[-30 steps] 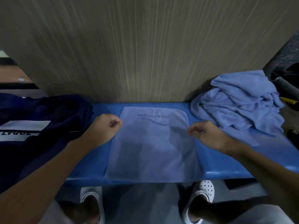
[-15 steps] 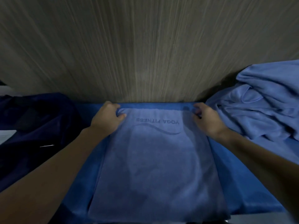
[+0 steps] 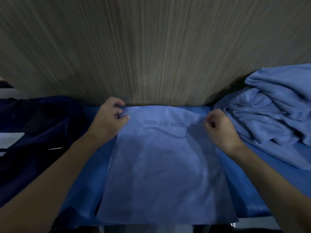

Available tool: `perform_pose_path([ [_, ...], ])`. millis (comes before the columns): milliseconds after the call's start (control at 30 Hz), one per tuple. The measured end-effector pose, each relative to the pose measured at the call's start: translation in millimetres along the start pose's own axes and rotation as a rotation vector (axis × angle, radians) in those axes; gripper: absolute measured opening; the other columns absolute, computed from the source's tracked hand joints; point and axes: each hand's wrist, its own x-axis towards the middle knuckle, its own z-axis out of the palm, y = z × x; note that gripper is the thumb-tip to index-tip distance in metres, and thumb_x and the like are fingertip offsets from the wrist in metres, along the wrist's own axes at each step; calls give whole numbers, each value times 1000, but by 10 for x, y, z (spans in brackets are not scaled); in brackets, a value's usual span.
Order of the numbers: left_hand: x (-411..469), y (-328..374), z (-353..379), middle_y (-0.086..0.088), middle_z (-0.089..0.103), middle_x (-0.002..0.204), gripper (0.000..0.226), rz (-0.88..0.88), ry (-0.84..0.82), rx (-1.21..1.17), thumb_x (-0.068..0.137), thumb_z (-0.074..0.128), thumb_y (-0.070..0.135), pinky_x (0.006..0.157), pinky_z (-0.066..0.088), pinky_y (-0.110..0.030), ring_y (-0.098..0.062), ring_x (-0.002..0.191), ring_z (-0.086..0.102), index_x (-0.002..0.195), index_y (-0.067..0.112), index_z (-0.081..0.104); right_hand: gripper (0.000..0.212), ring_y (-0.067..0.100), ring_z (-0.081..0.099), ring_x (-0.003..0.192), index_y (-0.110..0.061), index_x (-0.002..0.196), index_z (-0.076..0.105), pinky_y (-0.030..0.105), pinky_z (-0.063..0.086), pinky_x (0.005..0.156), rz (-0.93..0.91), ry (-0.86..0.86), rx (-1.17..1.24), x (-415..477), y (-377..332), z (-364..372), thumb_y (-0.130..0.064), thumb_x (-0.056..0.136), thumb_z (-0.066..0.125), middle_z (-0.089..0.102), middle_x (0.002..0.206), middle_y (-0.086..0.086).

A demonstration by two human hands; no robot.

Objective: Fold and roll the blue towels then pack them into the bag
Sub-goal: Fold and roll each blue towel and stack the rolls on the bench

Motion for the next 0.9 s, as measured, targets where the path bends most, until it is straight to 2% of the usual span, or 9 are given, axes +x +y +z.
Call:
perform_pose_path([
  [100,-130,26,25,-8,65,85,13,-69,-23,16,80,76,14,72,48,-36,-10,71,57,84,11,64,19,6,39,54,-11,93,51,18,36,56,38,-92,133,-176,-54,-42,6,86,56,44,62,-1],
  [200,-199,-63,64,-12,54,68,30,-86,-68,52,85,72,13,60,39,-33,-17,64,48,76,-13,58,36,6,23,52,-13,63,36,25,23,50,21,-276,147,-292,-109,-114,0,85,61,25,58,1],
  [367,-235,-198,35,-10,53,55,36,-52,-67,338,83,71,20,48,36,-26,-9,49,44,60,0,52,35,9,39,56,-15,60,44,20,33,53,-36,-193,-73,-243,-30,-77,-12,86,66,43,58,-4],
  [467,-201,-215,59,-8,52,59,33,28,-7,407,82,70,14,54,36,-22,-14,59,51,57,2,52,41,15,45,70,-20,55,41,21,31,61,-156,-138,-138,-159,18,-40,-3,82,67,45,62,-2],
  [533,-160,-250,90,-7,50,60,32,80,-20,418,81,69,15,58,38,-26,-16,63,50,56,2,53,42,15,41,61,-13,52,36,24,32,55,-166,-163,-155,-116,47,-33,-3,81,66,41,57,0],
  [633,-97,-320,104,-23,61,76,26,87,-26,441,80,70,13,67,41,-37,-24,72,54,64,-6,63,36,25,49,58,0,56,45,33,37,56,-162,-243,-216,-75,106,-9,-11,83,66,52,60,10],
  [733,-63,-348,104,-25,64,83,26,99,-20,445,79,69,13,70,41,-31,-22,81,53,65,-8,65,38,24,51,60,-2,56,48,36,41,61,-190,-233,-267,-67,145,-12,-16,85,68,53,61,6],
  [833,-33,-364,116,-12,69,81,14,104,-19,436,79,73,6,69,39,-10,-13,81,56,68,-2,71,19,13,58,93,-10,71,71,30,44,85,-157,-259,-198,-110,118,-43,-22,86,72,66,99,-6],
  [900,-27,-347,122,-9,69,80,10,92,-37,432,80,73,5,68,40,-11,-14,76,60,70,1,73,7,14,52,115,-19,79,75,35,42,99,-103,-337,-50,-141,111,-62,-23,85,73,59,119,-5],
])
